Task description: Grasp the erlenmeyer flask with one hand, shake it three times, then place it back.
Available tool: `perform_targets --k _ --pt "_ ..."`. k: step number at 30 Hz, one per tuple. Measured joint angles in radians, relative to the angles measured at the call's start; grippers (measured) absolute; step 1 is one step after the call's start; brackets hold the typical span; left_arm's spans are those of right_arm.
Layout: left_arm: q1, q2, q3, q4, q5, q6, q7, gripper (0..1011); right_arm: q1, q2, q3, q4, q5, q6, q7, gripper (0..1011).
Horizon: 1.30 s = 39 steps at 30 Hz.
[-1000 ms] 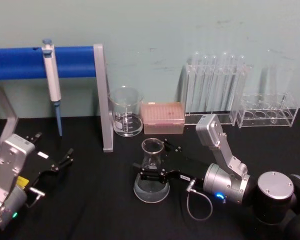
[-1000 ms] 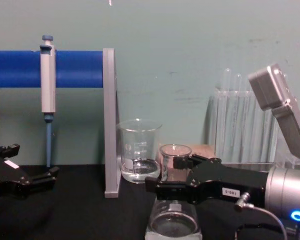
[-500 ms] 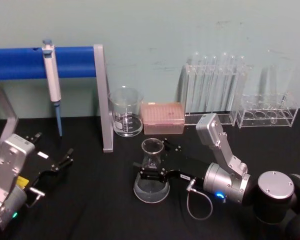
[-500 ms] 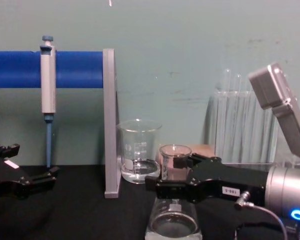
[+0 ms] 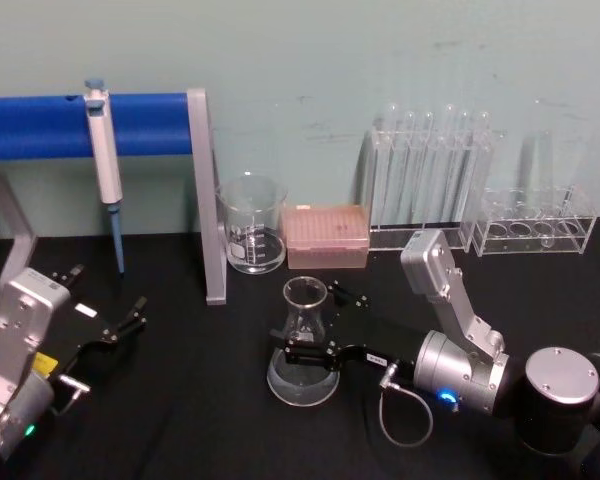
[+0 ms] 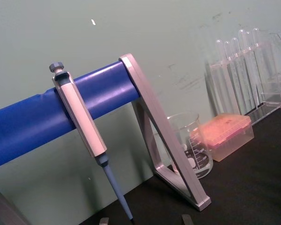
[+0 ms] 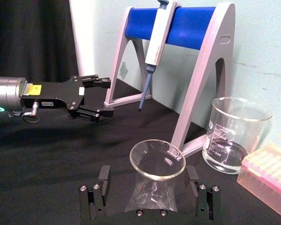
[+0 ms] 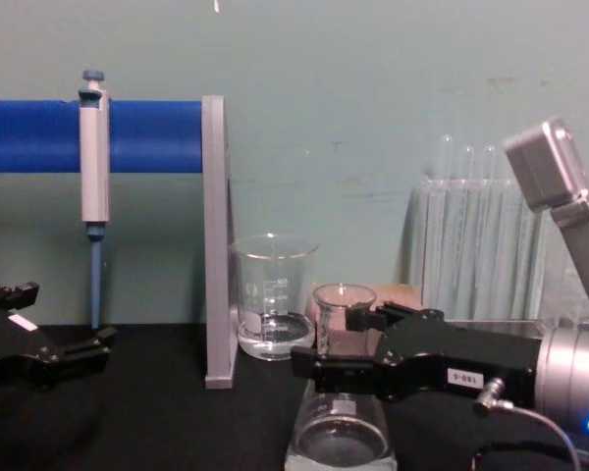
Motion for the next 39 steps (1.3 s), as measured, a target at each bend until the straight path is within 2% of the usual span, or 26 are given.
perform_targets --k 11,28,33,39 --pt "0.0 0.0 0.0 0.0 0.0 0.0 0.0 1001 -0.048 0.037 0.016 -0.074 0.014 0.028 -0.026 1003" --pt "0.0 0.0 0.0 0.0 0.0 0.0 0.0 1001 -0.146 0.112 0.077 -0.211 0.049 0.082 -0.09 1003" --pt "0.0 0.0 0.0 0.0 0.0 0.0 0.0 1001 -0.172 0.133 0.107 -0.246 0.054 0.097 -0.129 1003" --pt "0.0 0.0 0.0 0.0 0.0 0.0 0.0 1001 -0.182 0.13 0.138 -0.252 0.04 0.099 -0.186 1003"
